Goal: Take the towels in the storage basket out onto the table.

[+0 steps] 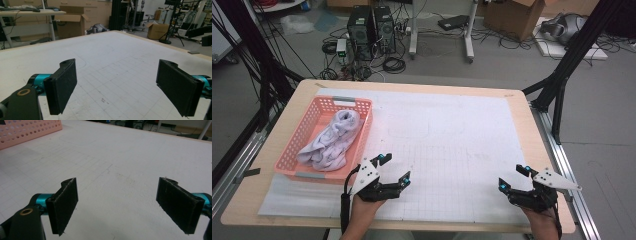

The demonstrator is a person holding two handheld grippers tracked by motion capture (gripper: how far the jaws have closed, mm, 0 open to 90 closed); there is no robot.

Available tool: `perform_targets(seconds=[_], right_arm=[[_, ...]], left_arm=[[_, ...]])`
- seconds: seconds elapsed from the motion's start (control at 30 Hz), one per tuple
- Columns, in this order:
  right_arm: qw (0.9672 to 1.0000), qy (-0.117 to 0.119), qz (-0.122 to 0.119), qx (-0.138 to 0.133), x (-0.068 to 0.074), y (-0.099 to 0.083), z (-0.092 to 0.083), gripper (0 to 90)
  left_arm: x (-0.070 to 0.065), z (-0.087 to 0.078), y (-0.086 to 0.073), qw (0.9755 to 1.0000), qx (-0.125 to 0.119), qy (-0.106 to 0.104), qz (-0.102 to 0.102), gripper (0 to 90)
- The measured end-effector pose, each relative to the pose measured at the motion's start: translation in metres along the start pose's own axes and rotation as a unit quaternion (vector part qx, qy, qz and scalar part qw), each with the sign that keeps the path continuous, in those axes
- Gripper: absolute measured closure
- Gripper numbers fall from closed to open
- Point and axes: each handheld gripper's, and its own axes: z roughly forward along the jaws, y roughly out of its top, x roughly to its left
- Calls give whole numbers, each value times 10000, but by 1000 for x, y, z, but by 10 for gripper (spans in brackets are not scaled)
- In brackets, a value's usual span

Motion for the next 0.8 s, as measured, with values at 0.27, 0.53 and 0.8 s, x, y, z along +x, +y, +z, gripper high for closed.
perform_targets(seconds=[0.27,0.53,0.8], right_arm=[[10000,2,-77,-51,3,2,-2,166],[10000,4,-89,15,5,1,0,166],[9999,32,-113,11,5,2,1,166]], left_arm=[[0,-4,7,9999,-62,-117,-105,178],[6,-11,29,9994,-161,-242,-175,180],[17,-20,49,9995,-202,-99,-217,179]])
